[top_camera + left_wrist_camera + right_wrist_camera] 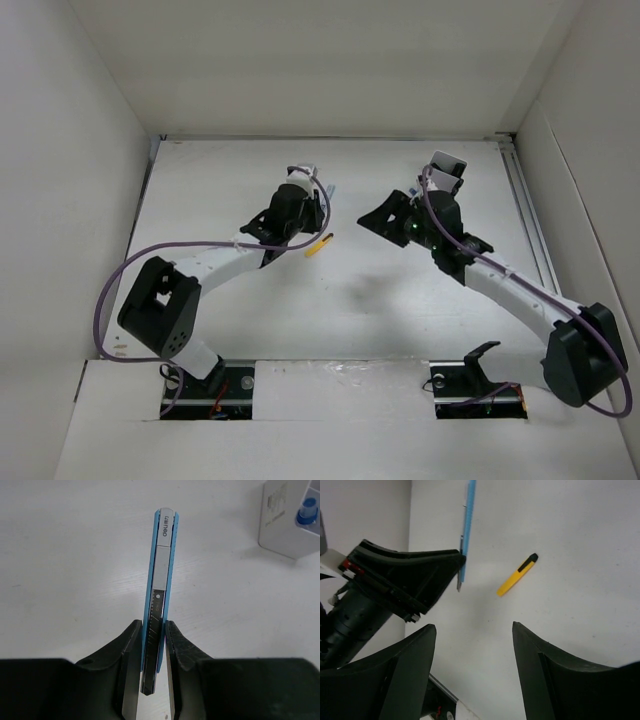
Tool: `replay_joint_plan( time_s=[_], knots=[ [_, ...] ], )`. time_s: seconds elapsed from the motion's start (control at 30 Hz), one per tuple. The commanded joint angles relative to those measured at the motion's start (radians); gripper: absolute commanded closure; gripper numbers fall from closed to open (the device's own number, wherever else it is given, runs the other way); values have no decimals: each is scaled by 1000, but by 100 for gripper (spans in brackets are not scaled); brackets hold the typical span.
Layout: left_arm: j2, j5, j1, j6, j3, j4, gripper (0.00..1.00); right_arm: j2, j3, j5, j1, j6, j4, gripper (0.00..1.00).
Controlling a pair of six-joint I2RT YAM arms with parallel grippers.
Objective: Sort the stationery into containers
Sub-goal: Pick up the stationery from the center of the board, then place the stationery in the storage box.
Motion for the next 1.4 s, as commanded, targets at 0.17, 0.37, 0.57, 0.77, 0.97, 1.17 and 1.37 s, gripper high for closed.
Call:
replay_joint_plan(
  time_s=[0.17,0.37,0.57,0.77,0.97,1.17,1.37],
  knots=[
    [-57,245,-5,-47,-59,118,100,161,153,-84,26,42,133,31],
    [-57,309,-5,-67,-60,130,100,296,231,-109,17,30,133,34],
    [-94,328,-5,-67,-78,155,100,341,240,-89,7,40,133,45],
    [-94,375,-5,-76,-78,155,100,362,271,-67,-2,50,133,52],
    [-94,404,-5,-76,-78,164,100,391,303,-87,-20,50,133,71],
    [-103,389,-16,-76,-78,155,85,381,317,-49,-29,59,133,100],
    [-134,378,-16,-76,-92,176,45,276,337,173,-154,19,7,100]
  ],
)
